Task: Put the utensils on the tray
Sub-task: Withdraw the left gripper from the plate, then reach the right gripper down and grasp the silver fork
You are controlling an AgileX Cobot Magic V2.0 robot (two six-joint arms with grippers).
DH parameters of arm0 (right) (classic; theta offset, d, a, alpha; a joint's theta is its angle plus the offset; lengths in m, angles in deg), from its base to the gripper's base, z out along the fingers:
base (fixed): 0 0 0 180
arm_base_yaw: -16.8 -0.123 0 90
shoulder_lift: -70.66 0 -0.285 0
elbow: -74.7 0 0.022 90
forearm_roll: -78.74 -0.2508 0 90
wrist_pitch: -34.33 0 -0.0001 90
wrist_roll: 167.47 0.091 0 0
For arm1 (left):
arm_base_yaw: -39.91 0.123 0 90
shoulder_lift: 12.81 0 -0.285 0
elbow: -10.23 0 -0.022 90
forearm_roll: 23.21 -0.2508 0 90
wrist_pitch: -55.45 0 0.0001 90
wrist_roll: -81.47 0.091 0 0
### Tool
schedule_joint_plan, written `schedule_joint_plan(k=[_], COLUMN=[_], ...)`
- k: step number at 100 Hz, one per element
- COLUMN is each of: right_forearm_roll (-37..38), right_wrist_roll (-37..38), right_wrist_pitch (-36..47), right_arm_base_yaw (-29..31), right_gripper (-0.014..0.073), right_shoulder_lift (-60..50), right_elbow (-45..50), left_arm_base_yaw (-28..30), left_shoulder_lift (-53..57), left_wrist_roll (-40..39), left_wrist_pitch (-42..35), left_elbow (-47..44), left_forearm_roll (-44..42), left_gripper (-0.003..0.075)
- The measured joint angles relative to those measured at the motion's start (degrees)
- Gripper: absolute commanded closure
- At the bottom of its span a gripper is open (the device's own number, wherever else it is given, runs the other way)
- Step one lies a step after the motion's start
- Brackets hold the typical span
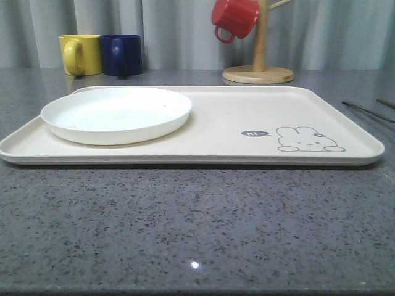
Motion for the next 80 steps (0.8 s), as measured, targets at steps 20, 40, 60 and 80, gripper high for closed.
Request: schedule_joint_plan(k=[20,40,60,80], right_forearm_roll=[0.0,-0.8,-4.6,-7.2], right_wrist_roll=[-0.1,-0.8,-0.9,-0.9], right_wrist_pitch=[-19.3,-27.5,-30.5,-38.1], right_arm_base_yaw=[0.0,-0.5,-0.7,-2.4], right_gripper=[0.0602,0.0165,0.0078,0.0118], right_shoulder_lift=[11.3,26.4,40.9,55.9], right_elbow=[-11.2,-20.9,-29.8,-41.4], left_arm_base_yaw=[0.0,0.0,0.0,0.0], left_shoulder_lift=[0.2,0.3,0.3,0.3], left_wrist_roll=[0.0,0.0,0.0,0.0], left_wrist_pitch=[0.0,0.0,0.0,0.0], left_elbow=[-0.1,-0.1,-0.1,-0.1], left_forearm_roll=[0.0,0.0,0.0,0.0], left_gripper=[0.0739,0.0739,0.0739,0.0739])
